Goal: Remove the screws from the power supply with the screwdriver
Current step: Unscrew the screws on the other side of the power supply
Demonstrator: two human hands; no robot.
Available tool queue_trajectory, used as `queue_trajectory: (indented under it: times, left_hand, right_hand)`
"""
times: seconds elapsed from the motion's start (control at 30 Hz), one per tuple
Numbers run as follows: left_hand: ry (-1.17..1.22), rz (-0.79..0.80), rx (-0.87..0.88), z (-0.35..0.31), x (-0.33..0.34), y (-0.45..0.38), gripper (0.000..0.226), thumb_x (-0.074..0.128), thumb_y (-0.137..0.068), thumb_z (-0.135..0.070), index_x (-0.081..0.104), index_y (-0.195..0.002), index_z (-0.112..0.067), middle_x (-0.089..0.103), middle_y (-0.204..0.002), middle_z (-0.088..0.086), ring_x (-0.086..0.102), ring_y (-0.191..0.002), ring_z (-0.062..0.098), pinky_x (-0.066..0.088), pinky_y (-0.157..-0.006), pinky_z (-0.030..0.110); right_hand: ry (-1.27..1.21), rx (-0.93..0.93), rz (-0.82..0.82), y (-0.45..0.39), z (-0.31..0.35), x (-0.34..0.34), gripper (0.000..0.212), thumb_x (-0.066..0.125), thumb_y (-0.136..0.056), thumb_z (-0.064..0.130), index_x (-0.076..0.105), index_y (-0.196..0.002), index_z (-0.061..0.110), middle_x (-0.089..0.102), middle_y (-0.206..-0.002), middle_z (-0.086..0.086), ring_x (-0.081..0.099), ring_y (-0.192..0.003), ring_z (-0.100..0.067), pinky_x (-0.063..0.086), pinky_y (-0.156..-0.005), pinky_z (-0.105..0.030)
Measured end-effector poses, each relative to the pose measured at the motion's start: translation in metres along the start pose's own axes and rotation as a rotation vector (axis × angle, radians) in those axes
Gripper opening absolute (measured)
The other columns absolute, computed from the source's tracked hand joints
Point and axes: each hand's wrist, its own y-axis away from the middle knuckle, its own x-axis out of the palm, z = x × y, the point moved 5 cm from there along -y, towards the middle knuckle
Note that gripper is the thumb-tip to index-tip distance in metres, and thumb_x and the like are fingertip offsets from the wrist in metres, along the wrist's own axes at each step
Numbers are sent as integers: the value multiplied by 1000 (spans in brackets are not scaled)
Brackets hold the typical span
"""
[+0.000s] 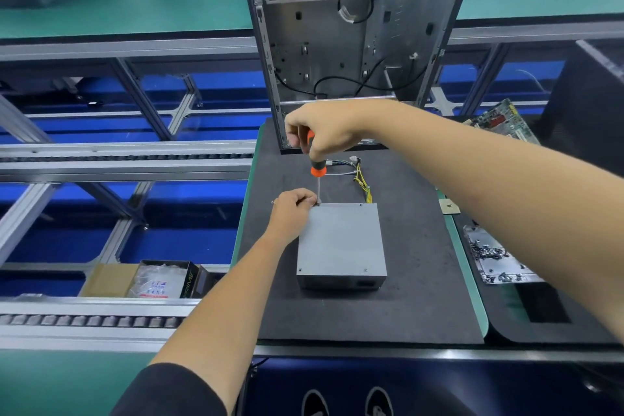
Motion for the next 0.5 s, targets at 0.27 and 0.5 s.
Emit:
queue_trajectory:
  times: [0.27,0.5]
  left_hand:
    - [-12,-10,7,0,1,0,25,52,-94,-9,67,-78,-20,69,-85,-2,56,-78,8,40,-72,12]
    - [-1,-10,18,-2,1,1,27,52,-94,-9,65,-74,-22,68,-83,-5,56,-80,4,39,-73,12]
  right_hand:
    - [311,67,-114,-8,-10,-4,13,46,-96,27,49,-92,15,55,-76,2,58,-65,-18,33,-51,-27]
    - [-18,-37,-108,-1,-5,-1,8,62,-83,19,55,-87,17,61,-84,5,59,-80,-20,44,-61,-29]
